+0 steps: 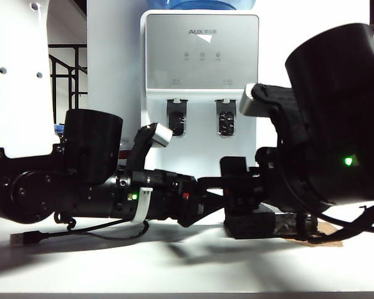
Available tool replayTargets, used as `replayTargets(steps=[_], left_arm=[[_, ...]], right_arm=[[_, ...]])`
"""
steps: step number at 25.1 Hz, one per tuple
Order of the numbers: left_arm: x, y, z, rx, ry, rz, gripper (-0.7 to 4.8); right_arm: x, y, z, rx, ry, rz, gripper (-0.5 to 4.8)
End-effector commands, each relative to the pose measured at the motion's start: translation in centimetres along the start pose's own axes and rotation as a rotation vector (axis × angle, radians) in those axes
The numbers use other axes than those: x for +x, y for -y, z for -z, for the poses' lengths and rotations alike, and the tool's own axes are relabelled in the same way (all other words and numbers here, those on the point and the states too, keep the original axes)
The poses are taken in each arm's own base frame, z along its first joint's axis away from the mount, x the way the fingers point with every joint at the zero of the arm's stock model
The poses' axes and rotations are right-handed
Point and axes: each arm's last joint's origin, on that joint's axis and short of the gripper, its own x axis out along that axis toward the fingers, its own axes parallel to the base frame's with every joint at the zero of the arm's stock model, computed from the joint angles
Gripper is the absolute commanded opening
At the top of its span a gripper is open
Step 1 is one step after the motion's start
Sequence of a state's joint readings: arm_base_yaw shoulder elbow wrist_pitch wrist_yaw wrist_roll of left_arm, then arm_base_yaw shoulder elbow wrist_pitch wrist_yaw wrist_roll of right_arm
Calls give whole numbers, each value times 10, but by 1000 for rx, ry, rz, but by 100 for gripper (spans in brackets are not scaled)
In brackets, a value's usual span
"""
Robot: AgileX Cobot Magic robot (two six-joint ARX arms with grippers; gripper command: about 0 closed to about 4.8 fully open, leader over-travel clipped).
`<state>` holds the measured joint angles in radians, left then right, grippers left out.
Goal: Take the USB flash drive out of the black sponge and insert it into the slot on top of the black USB adpator box.
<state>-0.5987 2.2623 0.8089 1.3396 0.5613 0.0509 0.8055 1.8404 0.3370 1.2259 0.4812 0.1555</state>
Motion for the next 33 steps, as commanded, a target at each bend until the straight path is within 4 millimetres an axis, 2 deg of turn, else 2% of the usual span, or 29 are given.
replayTargets(steps=[1, 3, 21, 24, 33], left_arm=[[0, 0, -4, 23, 28, 1, -4], [0, 0, -2, 15, 16, 1, -4], [0, -1, 2, -7, -22, 3, -4], [-1, -1, 2, -7, -22, 2, -4], [-1, -1, 2, -7, -22, 0, -4]], right_arm=[[0, -2, -14, -29, 106, -19, 203], [0, -1, -15, -33, 105, 16, 182], [8, 3, -7, -1, 0, 74, 182], [9, 2, -8, 5, 5, 76, 127], [19, -4, -17, 25, 35, 69, 111]])
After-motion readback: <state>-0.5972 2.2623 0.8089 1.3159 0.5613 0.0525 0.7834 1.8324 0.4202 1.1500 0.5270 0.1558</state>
